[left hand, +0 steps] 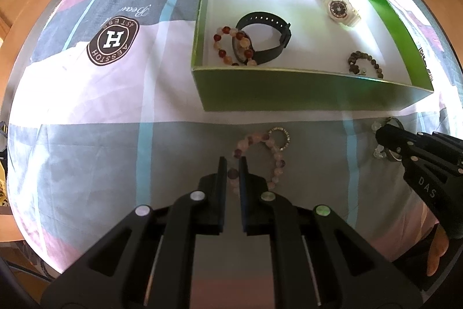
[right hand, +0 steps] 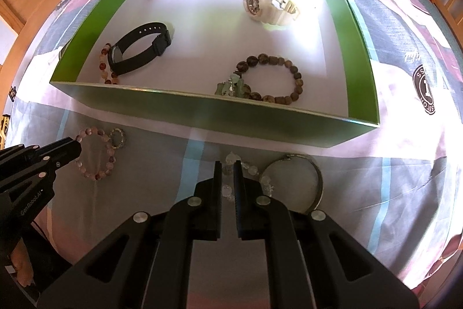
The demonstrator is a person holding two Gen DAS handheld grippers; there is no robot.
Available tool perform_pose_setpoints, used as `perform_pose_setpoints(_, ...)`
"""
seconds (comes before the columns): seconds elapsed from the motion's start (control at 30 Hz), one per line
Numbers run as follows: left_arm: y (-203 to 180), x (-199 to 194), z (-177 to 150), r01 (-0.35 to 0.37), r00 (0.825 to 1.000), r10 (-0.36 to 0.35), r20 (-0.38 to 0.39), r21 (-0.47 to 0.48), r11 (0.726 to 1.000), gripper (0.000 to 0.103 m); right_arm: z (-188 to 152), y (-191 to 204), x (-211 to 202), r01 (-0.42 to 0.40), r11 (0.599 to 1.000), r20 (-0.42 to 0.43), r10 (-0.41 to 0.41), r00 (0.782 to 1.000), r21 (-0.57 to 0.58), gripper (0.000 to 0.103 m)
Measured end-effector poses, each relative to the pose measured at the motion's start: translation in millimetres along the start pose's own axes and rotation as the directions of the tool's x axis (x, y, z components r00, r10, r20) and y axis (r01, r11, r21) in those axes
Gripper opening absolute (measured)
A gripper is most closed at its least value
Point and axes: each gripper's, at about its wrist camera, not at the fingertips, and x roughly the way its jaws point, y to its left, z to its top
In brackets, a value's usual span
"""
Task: Organize jewelry
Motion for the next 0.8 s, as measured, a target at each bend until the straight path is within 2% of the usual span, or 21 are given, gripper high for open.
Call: perform_pose_setpoints(0.8,-2.4,2.2,-0.7,-0.007,1.0,0.007,-0.008,0.009,1.0,0.008,-2.6,0.3,8.5,0.002,1.0,-0.024,-0.003,1.0,-0.012,0.007)
